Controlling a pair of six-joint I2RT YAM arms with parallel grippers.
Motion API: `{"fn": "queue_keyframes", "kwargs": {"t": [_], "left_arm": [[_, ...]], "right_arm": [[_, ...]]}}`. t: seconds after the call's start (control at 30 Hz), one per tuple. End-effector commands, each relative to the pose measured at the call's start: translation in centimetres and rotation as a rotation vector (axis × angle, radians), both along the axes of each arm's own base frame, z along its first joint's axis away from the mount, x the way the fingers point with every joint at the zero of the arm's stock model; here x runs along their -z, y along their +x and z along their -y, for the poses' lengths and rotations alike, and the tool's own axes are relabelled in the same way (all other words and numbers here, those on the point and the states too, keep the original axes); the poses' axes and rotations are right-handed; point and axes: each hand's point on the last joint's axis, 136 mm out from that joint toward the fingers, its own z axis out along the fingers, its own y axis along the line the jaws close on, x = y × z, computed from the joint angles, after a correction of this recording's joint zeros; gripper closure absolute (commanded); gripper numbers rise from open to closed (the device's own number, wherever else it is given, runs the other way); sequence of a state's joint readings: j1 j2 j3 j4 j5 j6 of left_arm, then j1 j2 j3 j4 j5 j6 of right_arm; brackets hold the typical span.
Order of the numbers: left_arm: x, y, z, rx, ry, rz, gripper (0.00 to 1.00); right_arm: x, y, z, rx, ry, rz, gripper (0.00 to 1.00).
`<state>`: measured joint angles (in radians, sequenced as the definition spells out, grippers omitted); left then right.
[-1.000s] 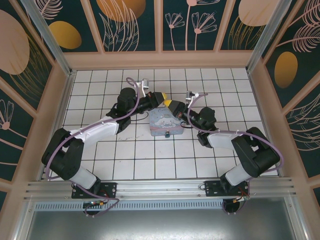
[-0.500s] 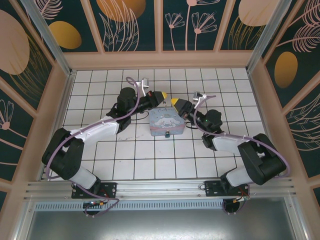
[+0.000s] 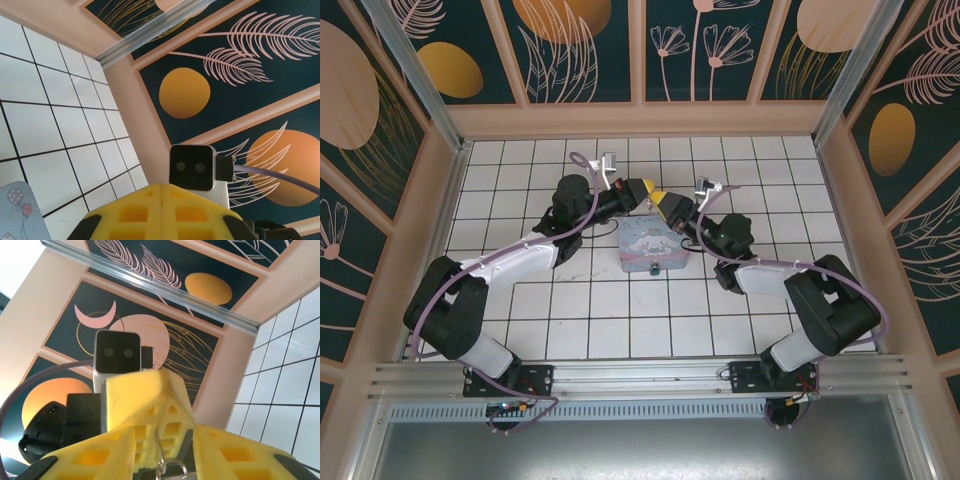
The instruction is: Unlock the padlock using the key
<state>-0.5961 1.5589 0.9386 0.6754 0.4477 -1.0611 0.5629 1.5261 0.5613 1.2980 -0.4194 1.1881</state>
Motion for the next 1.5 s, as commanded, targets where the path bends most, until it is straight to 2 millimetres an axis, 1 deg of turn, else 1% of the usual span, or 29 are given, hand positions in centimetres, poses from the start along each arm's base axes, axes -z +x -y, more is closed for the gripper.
{"fn": "queue_keyframes", "kwargs": {"t": [0.0, 0.1, 0.37, 0.47, 0.6, 0.73, 0.77, 1.0, 1.27, 1.3, 1.33, 1.37, 1.4, 1.47], "left_arm": [[-2.8, 0.1, -0.1, -0.017, -0.057, 0.058, 1.0], [-2.6, 0.2, -0.2, -0.026, -0.058, 0.049, 1.0], [-2.2, 0.4, -0.2, -0.036, -0.06, 0.032, 1.0], [-2.3, 0.3, -0.2, -0.036, -0.061, 0.033, 1.0], [-2.2, 0.2, -0.2, -0.036, -0.061, 0.03, 1.0], [-2.2, 0.2, -0.3, -0.039, -0.06, 0.029, 1.0], [-2.1, 0.2, -0.3, -0.04, -0.059, 0.027, 1.0], [-2.2, -0.1, -0.7, -0.052, -0.07, 0.028, 1.0], [-2.1, -0.2, -0.6, -0.05, -0.064, 0.021, 1.0], [-2.0, -0.1, -0.6, -0.054, -0.057, 0.02, 0.94], [-2.0, 0.1, -0.7, -0.062, -0.048, 0.018, 0.83], [-2.0, 0.1, -0.9, -0.071, -0.037, 0.017, 0.68], [-2.2, 0.1, -1.0, -0.081, -0.025, 0.022, 0.51], [-2.6, 0.1, -1.7, -0.112, -0.001, 0.033, 0.29]], "right_arm": [[-2.6, -0.2, -0.5, -0.008, 0.067, 0.075, 0.66], [-2.5, -0.2, -0.7, -0.014, 0.07, 0.072, 0.69], [-2.3, -0.2, -1.1, -0.015, 0.071, 0.066, 0.73], [-2.3, 0.0, -1.2, -0.013, 0.073, 0.063, 0.77], [-2.3, 0.2, -1.2, -0.011, 0.076, 0.062, 0.85], [-2.1, 0.2, -1.2, -0.008, 0.074, 0.058, 0.99], [-2.1, 0.2, -1.2, -0.008, 0.073, 0.056, 1.0], [-1.5, 0.9, -0.4, 0.04, 0.084, 0.024, 1.0], [-1.7, 0.6, -0.7, 0.013, 0.098, 0.031, 1.0], [-1.7, 0.5, -0.7, 0.011, 0.096, 0.033, 1.0], [-1.6, 0.5, -0.7, 0.01, 0.093, 0.03, 1.0], [-1.6, 0.4, -0.6, 0.01, 0.089, 0.03, 1.0], [-1.4, 0.4, -0.6, 0.009, 0.08, 0.025, 1.0], [-1.0, 0.4, -0.2, 0.015, 0.062, 0.013, 1.0]]}}
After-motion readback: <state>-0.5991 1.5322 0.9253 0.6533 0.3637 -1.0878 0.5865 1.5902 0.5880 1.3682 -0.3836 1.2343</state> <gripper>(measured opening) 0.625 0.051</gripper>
